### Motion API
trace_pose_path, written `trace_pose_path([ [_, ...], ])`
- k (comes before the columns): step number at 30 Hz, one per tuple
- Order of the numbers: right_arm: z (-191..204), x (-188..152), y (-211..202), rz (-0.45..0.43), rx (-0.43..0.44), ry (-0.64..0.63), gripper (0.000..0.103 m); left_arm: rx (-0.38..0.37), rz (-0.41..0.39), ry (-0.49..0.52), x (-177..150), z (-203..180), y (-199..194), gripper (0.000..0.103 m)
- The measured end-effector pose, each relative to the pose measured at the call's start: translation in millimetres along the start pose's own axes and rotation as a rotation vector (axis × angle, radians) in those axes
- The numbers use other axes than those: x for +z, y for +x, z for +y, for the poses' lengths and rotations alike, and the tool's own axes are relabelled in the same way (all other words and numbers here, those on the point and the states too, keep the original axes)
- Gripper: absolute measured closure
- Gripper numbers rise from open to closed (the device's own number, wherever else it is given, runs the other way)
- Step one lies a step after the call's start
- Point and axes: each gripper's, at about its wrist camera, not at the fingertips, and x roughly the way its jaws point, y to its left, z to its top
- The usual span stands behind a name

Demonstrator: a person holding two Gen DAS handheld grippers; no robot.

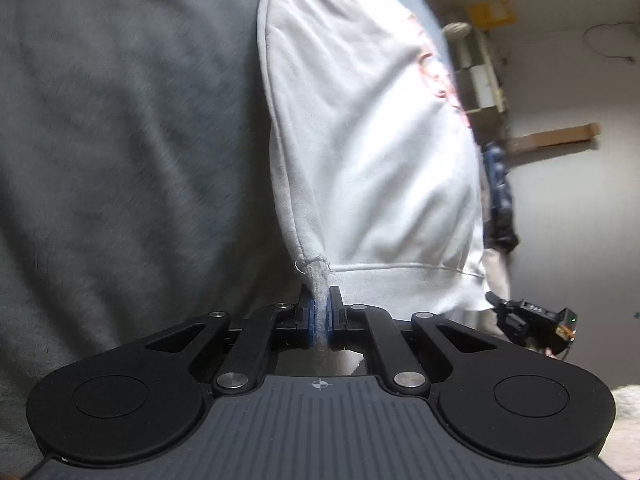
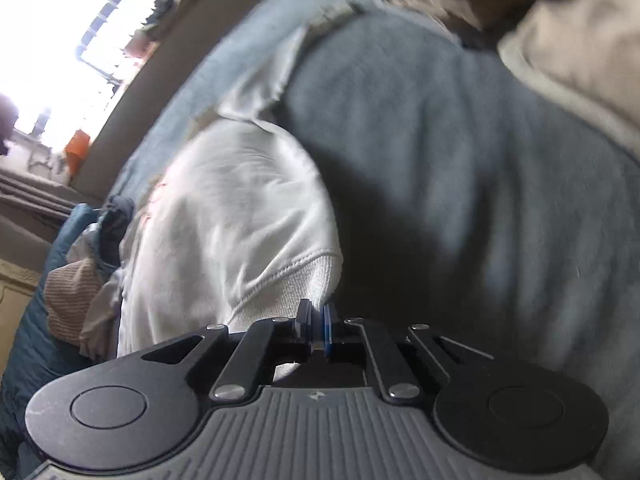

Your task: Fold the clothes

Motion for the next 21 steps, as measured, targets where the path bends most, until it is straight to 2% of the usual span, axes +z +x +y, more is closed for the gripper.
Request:
trace_pose_path([
  [3, -21, -1, 17, 0.033, -0.025, 0.057, 0.098, 0.012, 0.002, 0.051, 1, -10, -1, 0.1],
  [7, -5, 1, 1, -0.015, -0.03, -0.032, 0.099, 0.038, -0.019, 0.153, -3, -31, -16, 0.1],
  [9, -1, 0, -2, -0.013, -0.063, -0.071, 0.099, 0.074, 0.016, 0.152, -6, -25, -5, 0.1],
  [12, -13, -6, 17, 0.063, -0.138, -0.057, 0.099, 0.104, 0.071, 0.124, -7, -12, 13, 0.1],
  [14, -22, -13, 26, 0.096, -0.167, -0.046, 0.099, 0.111, 0.078, 0.125, -9, -10, 15, 0.1],
  [21, -18, -11, 30, 0.113, -0.211, -0.081, 0.1, 0.154, 0.094, 0.173, -9, -7, 19, 0.1],
])
